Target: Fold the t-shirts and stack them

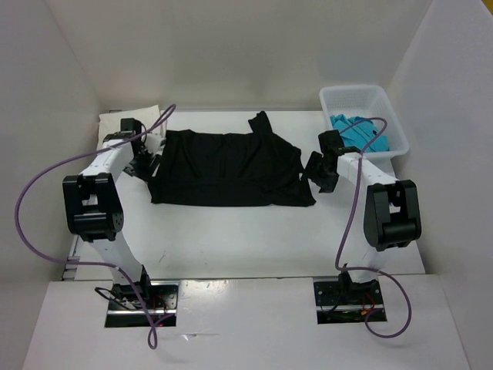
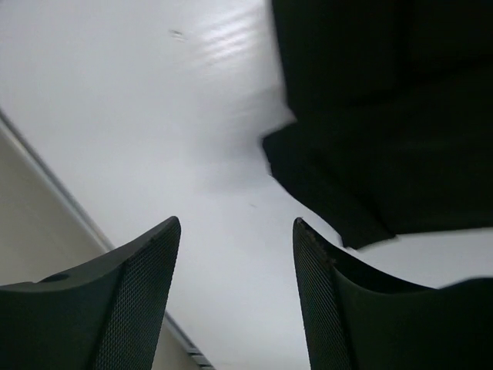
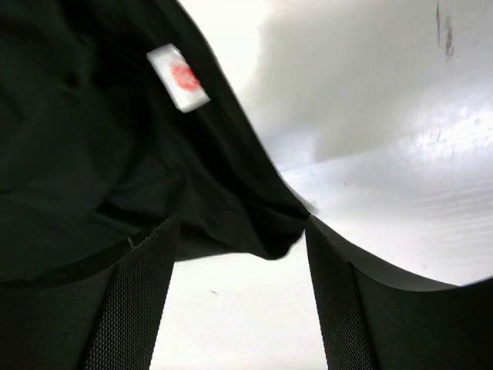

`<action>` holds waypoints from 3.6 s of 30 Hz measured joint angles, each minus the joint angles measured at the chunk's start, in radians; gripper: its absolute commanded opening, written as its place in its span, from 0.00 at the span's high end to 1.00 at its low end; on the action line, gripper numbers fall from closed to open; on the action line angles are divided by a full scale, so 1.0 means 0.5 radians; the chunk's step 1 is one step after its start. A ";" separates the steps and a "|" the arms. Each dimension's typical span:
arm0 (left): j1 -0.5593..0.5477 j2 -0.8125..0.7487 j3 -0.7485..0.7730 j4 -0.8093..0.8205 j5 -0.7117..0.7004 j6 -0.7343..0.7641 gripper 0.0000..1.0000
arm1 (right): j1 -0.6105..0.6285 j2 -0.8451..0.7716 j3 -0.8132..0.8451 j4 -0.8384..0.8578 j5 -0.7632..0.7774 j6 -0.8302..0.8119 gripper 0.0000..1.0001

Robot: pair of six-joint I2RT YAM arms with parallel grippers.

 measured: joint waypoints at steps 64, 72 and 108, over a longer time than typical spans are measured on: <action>-0.062 -0.579 -0.905 -0.198 0.072 0.008 0.99 | 0.025 -0.641 -0.594 -0.403 -0.243 0.404 1.00; -0.062 -0.600 -1.030 -0.406 -0.081 0.064 0.76 | 0.126 -0.819 -0.606 -0.687 -0.163 0.499 0.56; -1.899 -0.527 -0.230 -0.040 0.426 0.385 0.18 | 0.333 -0.392 -0.703 -0.057 -0.250 0.599 1.00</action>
